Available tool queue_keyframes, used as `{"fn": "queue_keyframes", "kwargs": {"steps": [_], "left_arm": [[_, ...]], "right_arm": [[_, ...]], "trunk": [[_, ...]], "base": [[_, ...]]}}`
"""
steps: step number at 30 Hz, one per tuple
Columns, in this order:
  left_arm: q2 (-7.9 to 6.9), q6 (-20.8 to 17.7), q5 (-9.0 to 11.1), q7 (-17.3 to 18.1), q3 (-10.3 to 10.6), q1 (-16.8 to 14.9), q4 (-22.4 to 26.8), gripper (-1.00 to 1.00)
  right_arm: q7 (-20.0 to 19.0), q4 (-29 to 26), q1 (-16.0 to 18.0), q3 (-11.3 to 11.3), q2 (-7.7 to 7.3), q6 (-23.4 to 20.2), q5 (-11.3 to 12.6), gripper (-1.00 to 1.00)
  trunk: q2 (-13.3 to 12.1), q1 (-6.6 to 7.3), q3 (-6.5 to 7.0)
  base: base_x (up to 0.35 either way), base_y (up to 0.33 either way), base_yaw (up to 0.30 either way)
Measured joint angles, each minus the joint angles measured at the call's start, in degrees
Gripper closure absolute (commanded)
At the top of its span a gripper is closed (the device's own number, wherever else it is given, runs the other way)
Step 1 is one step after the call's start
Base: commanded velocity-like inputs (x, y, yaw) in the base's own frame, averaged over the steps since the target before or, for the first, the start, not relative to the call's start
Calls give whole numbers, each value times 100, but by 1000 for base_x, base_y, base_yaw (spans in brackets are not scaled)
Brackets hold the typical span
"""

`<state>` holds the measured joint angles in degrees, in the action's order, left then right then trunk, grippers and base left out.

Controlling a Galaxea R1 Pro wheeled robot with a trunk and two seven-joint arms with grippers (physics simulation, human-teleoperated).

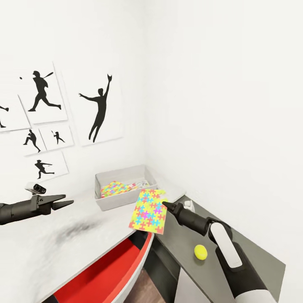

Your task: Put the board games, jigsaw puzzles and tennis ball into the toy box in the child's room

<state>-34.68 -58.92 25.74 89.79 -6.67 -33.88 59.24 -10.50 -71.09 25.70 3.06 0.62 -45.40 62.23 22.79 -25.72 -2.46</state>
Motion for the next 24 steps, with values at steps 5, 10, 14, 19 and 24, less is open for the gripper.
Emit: {"fn": "queue_keyframes", "kwargs": {"steps": [5,10,14,19,24], "left_arm": [[-1,2,0,0,-9,0,0,-100],[-1,0,0,0,1,0,0,-100],[-1,-2,-1,0,5,-1,1,-100],[-1,2,-2,0,5,-1,1,-100],[-1,3,-1,0,5,0,0,-100]], "right_arm": [[-13,20,0,7,-3,186,-17,100],[-16,18,0,13,4,214,-8,100],[0,12,0,9,5,219,-5,100],[17,-3,0,9,5,221,-4,100],[15,-16,0,7,5,219,-2,100]], "trunk": [[-1,-2,0],[-1,-2,0],[-1,-2,0],[0,-1,0],[-1,-1,0]], "base": [[93,24,2],[15,41,0],[13,161,0],[137,209,14],[201,150,188]]}}
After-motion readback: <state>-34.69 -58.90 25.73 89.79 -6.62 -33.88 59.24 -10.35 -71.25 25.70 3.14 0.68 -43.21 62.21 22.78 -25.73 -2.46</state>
